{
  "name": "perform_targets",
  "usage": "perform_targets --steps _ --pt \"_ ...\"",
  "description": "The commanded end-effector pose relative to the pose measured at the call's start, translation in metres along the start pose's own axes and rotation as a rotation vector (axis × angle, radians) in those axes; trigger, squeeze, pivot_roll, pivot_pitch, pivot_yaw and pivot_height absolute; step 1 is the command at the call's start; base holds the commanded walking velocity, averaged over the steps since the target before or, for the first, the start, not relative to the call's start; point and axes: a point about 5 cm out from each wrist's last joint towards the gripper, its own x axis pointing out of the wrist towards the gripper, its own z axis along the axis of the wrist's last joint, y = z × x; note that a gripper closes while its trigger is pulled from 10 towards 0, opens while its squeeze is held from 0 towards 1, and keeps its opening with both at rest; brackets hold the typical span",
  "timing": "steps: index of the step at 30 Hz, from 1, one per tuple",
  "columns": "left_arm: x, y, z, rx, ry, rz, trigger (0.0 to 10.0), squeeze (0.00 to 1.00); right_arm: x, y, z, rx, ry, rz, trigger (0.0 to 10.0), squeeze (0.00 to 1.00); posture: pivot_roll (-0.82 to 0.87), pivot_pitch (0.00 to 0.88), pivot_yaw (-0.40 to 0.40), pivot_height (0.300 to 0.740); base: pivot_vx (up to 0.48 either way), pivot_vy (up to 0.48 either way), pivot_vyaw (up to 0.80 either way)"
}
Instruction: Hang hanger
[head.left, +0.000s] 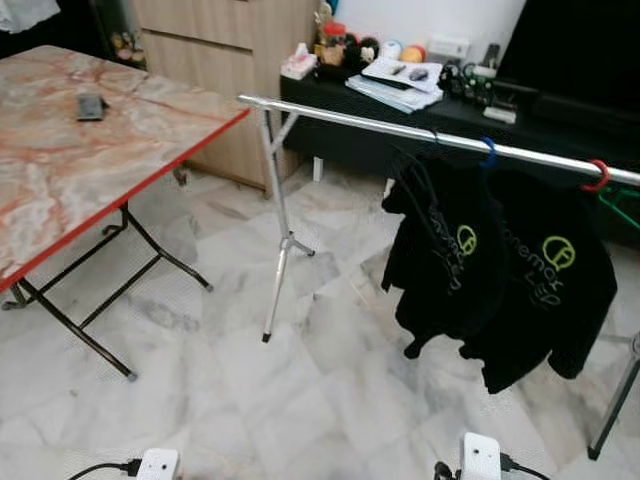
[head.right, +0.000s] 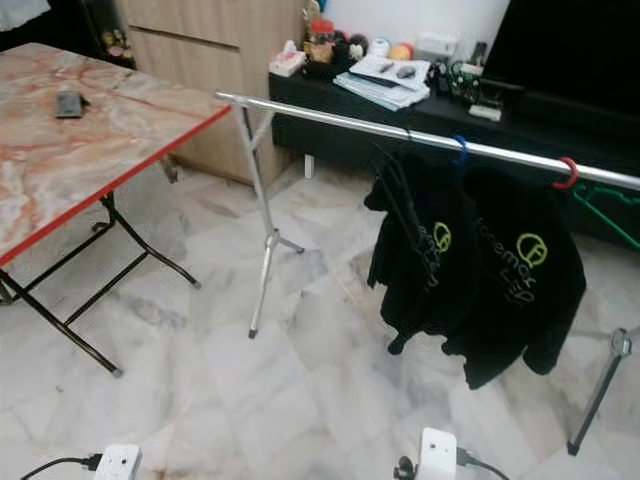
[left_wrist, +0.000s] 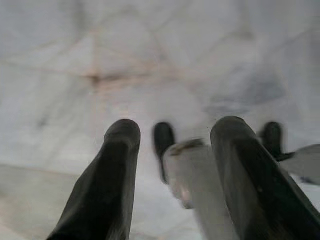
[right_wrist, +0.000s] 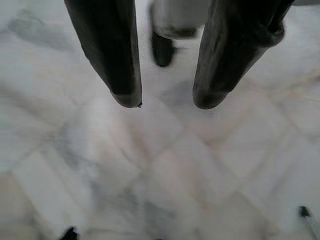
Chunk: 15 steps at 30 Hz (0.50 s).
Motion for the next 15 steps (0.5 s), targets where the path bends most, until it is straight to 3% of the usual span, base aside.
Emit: perform_targets --steps 1,15 --pt "0.002 -0.0052 0.0005 -0.026 -0.015 0.064 10.0 0.0 -0.0031 0.022 -0.0212 0.011 0.085 0.079 10.0 0.0 0.0 0.0 -0.075 0.74 0.0 0.0 0.0" --pt "0.001 -0.0041 -0.003 -0.045 -0.009 0.07 10.0 0.0 -0.0038 0.0196 -0.0246 -0.001 0.104 0.076 10.0 0.0 0.0 0.0 -0.067 0.74 0.0 0.0 0.0"
